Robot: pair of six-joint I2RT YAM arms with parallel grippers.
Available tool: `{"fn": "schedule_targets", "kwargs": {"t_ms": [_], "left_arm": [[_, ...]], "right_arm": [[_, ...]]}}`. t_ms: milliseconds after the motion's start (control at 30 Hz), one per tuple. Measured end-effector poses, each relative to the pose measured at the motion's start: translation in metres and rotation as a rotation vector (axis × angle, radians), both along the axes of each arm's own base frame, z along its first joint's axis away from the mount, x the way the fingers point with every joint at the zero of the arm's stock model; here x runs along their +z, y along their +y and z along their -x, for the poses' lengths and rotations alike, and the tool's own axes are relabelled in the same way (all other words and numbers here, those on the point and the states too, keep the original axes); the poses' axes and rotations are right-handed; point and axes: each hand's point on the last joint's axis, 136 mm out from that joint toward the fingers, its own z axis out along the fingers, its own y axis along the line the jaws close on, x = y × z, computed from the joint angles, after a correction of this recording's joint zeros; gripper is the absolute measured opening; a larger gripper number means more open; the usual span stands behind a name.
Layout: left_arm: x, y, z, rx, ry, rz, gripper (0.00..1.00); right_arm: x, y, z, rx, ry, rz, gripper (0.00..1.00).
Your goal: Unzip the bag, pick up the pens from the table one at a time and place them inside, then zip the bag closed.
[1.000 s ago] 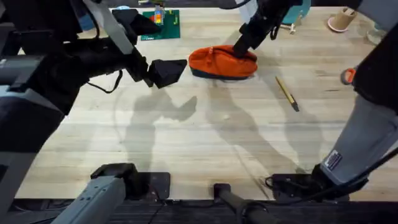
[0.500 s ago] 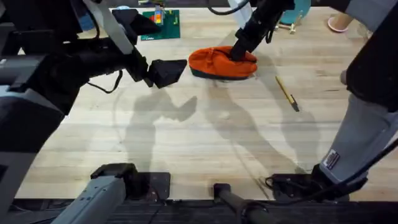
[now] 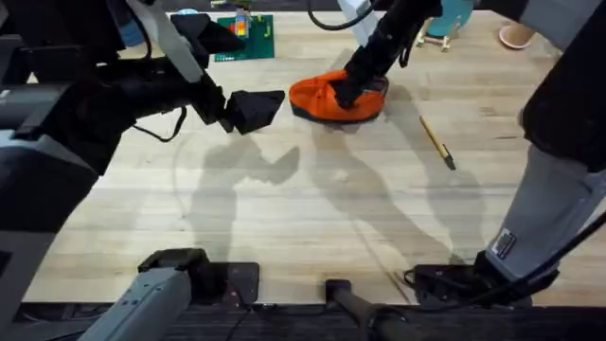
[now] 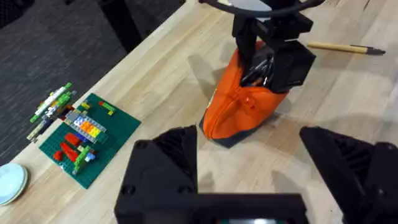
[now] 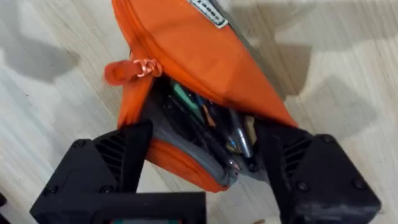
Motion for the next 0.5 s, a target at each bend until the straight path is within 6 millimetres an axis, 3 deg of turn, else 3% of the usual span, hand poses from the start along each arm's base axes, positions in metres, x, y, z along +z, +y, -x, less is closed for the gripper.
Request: {"fn": "schedule_targets", "kwargs": {"t_ms": [500], "left_arm": [[0.0,0.0,0.0,0.0,0.0,0.0,0.993]], "right_arm": [[0.0003,-0.0012,0.0038,0.0,0.016,0.005,0.996]]}}
